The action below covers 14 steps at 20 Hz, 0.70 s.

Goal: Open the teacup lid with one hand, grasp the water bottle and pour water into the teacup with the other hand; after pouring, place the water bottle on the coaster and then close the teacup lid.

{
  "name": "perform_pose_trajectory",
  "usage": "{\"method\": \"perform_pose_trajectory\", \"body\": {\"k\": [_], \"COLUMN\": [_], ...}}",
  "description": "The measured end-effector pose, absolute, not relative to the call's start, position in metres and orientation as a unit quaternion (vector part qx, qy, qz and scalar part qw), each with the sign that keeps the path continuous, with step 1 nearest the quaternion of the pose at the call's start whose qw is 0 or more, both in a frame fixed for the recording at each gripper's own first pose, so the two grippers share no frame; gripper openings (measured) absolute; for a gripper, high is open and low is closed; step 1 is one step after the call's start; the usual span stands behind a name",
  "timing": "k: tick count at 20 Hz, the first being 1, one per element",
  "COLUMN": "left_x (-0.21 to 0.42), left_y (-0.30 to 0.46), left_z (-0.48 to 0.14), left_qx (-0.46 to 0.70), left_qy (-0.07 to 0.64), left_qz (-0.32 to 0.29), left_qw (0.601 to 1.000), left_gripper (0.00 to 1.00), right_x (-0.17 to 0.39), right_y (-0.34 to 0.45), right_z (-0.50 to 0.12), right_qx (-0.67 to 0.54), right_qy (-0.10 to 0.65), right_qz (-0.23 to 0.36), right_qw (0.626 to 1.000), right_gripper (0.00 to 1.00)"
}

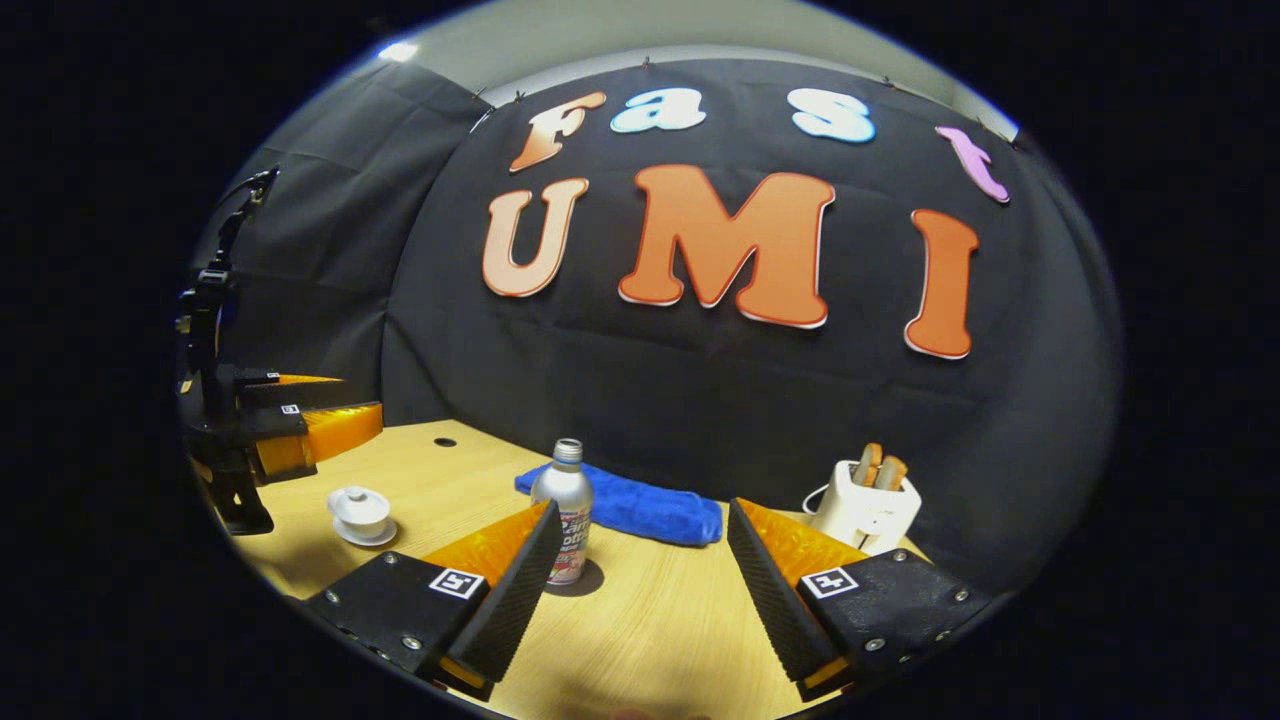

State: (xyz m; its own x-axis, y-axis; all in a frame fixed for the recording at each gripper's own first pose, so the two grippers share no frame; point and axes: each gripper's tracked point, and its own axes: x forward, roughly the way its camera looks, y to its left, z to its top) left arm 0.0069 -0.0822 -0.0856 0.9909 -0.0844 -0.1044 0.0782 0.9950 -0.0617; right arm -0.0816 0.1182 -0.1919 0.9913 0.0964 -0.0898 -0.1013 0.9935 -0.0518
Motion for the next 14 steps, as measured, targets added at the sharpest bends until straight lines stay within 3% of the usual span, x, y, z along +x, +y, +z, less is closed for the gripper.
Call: {"method": "perform_pose_trajectory", "body": {"k": [1,5,8,9,14], "left_x": [0.006,0.000,-0.003,-0.003,-0.003], "left_y": [-0.086,-0.096,-0.103,-0.105,-0.105], "left_z": [-0.081,-0.057,-0.051,-0.050,-0.054], "left_qx": [-0.030,-0.021,-0.024,-0.024,-0.032], "left_qy": [0.047,0.028,0.020,0.018,0.017], "left_qz": [-0.041,-0.036,-0.036,-0.037,-0.032], "left_qw": [0.998,0.999,0.999,0.999,0.999], "left_gripper": [1.00,1.00,0.93,1.00,0.97], "right_x": [-0.086,-0.098,-0.103,-0.103,-0.106], "right_y": [0.111,0.086,0.073,0.071,0.071], "right_z": [-0.187,-0.178,-0.174,-0.173,-0.179], "right_qx": [-0.029,-0.022,-0.022,-0.024,-0.026], "right_qy": [0.038,0.026,0.018,0.015,0.011], "right_qz": [0.037,0.004,-0.012,-0.015,-0.018], "right_qw": [0.998,0.999,1.000,0.999,0.999], "right_gripper": [0.99,0.99,0.99,0.99,0.99]}}
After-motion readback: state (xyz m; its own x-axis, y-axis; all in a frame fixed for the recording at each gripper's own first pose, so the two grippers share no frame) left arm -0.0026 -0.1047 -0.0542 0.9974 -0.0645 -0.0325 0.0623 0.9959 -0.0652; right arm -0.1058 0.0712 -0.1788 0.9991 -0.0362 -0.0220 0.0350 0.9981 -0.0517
